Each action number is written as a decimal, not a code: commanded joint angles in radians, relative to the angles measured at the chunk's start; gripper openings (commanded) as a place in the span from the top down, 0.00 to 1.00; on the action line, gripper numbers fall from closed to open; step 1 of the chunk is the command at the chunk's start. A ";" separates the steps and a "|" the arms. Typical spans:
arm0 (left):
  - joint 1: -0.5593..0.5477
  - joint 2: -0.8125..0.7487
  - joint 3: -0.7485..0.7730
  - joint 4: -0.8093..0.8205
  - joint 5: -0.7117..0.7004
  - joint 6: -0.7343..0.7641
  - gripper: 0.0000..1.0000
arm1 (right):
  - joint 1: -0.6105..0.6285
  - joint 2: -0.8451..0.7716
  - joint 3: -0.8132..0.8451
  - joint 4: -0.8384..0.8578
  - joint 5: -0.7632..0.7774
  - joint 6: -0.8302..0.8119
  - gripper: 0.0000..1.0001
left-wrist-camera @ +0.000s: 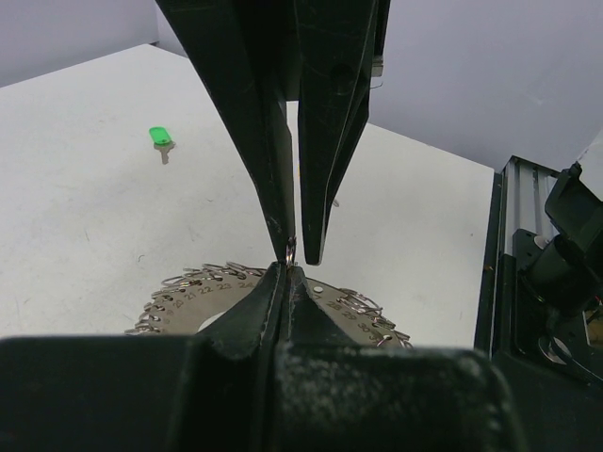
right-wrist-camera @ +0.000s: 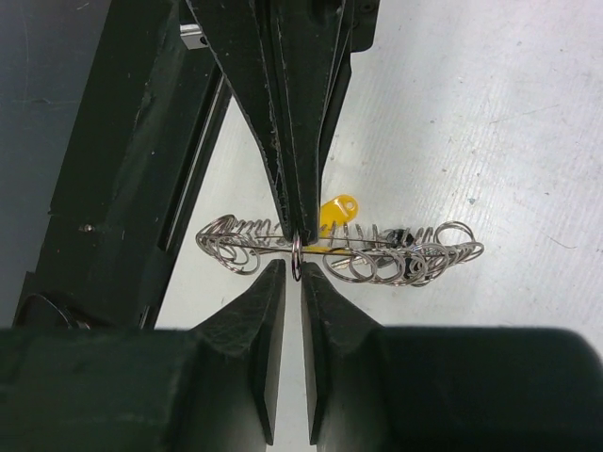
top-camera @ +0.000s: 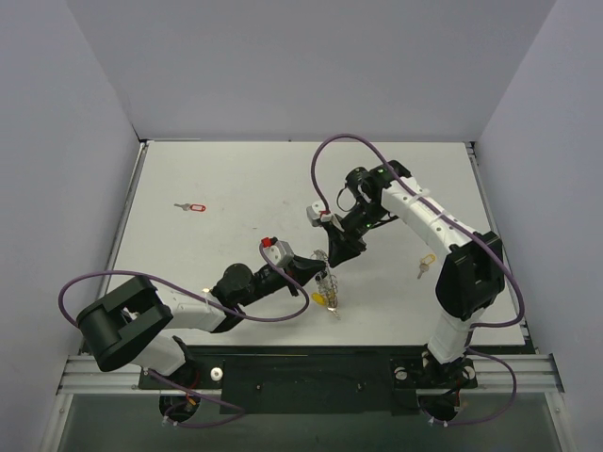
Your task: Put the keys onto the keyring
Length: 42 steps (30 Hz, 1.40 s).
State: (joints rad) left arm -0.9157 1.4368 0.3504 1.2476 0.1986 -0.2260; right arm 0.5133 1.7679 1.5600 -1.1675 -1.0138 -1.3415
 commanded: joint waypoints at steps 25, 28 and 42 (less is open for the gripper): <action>0.005 -0.312 0.024 -0.381 -0.007 0.148 0.44 | 0.194 0.042 0.287 -0.337 0.769 0.306 1.00; -0.006 -0.277 0.035 -0.338 -0.004 0.175 0.45 | 0.231 0.065 0.320 -0.368 0.834 0.343 1.00; -0.060 0.028 0.147 -0.021 -0.129 0.266 0.57 | 0.264 0.090 0.345 -0.402 0.856 0.367 1.00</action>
State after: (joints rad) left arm -0.9676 1.4322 0.4355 1.0904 0.1123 -0.0025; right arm 0.7677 1.8683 1.8812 -1.2934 -0.1726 -0.9871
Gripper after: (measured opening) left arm 0.437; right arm 0.005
